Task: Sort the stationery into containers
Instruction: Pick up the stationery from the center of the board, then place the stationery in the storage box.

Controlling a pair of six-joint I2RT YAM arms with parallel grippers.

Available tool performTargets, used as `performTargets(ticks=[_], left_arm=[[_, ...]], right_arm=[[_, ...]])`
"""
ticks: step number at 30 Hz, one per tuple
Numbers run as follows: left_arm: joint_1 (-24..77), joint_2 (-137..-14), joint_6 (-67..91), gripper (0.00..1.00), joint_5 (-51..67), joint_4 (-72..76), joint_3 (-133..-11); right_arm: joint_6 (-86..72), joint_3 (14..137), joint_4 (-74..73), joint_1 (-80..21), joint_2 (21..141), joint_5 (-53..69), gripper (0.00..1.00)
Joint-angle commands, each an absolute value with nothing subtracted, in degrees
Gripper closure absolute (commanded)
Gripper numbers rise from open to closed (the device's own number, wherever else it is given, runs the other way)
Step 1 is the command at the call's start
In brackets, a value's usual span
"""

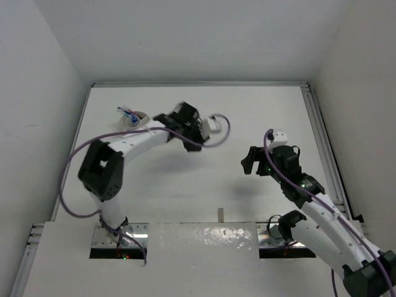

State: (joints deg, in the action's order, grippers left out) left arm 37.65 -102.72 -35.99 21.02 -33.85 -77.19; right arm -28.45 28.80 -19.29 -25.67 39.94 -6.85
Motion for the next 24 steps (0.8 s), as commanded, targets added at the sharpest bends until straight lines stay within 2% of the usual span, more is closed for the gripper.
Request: performTargets(ticks=[1,5,12,15,24], left_arm=[[24.40,-89.32,-19.63,1.00,23.82,-29.37,-82.44],[7.09,-82.28,-9.34,1.00,21.10,-22.69,-82.62],[-11.48,-84.19,-10.11,1.00,24.43,-20.48,-78.49],[-15.37,-88.06,-13.44,1.00,28.56,-19.95,-78.22],[-15.65,-95.54,-20.04,1.00,29.36,-19.96,-76.38]], right_arm=[[-27.60,29.61,-10.38,-25.58,45.59,-3.79,0.11],[-26.11,34.00,-6.25,-25.49,53.14,-0.27,0.12],[-23.65,40.24,-4.83,-25.23,63.09,4.48,0.12],[-23.47,42.27,-5.36,-25.23,65.30,5.36,0.12],[-24.34,43.33,-7.21,-25.31,66.71,4.40,0.12]])
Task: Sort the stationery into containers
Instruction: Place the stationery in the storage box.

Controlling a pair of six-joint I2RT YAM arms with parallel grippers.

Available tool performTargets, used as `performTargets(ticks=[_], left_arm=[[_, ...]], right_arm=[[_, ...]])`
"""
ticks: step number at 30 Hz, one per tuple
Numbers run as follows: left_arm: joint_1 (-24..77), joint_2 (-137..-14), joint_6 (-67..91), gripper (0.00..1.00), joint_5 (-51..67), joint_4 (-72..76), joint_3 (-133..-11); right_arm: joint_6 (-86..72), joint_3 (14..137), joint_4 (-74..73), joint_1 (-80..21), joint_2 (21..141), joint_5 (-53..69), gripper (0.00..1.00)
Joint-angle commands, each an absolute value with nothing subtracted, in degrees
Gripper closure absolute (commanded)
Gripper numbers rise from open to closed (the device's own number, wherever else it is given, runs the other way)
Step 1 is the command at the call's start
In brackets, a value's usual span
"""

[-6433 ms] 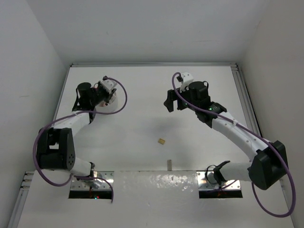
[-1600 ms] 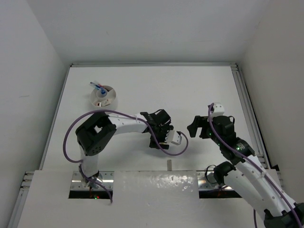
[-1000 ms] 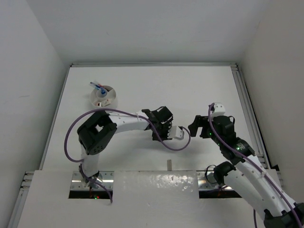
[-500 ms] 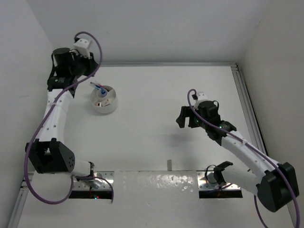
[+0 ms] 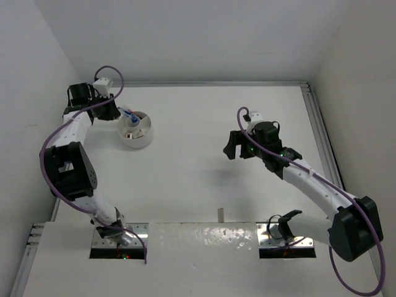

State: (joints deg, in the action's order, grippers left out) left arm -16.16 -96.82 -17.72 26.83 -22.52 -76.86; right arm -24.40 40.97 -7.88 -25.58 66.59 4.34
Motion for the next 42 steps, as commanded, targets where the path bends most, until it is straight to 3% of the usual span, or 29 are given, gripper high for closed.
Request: performTargets(ticks=[1,13,17,21,22,25,28,37,42], left_arm=[[-15.38,-96.06,-20.04,1.00,28.66,-18.65,-75.77],[-13.80,-97.64,-19.24,1.00,24.35,-16.18,-69.35],[-13.27,-98.00,-18.55,0.94,23.03,-13.54,-68.99],[-12.57,-98.17,-18.98,0.75,23.11,-13.97,-70.13],[-12.48,-98.17,-19.07,0.66,23.20,-14.24,-70.48],[-12.74,-98.09,-18.72,0.55,23.47,-15.20,-71.45],[-12.83,-97.21,-18.46,0.51,23.99,-15.73,-72.33],[-12.22,-90.71,-16.88,0.53,27.68,-17.49,-74.80],[-8.27,-79.22,-21.77,0.58,33.20,-12.66,-72.08]], right_arm=[[-24.52,43.16,-7.12,-25.23,66.36,4.39,0.12],[-24.17,43.33,-8.52,-25.31,65.21,1.93,0.12],[-23.82,44.47,-8.96,-25.31,65.92,2.64,0.12],[-23.47,44.82,-9.23,-25.23,65.74,2.72,0.12],[-23.38,44.74,-9.23,-25.31,65.66,2.64,0.12],[-23.47,44.47,-9.32,-25.22,64.95,2.64,0.12],[-23.55,43.95,-9.40,-25.22,64.34,2.64,0.12],[-24.52,42.10,-8.96,-25.31,61.35,2.38,0.13],[-26.27,40.44,-12.21,-25.58,58.11,-1.83,0.15]])
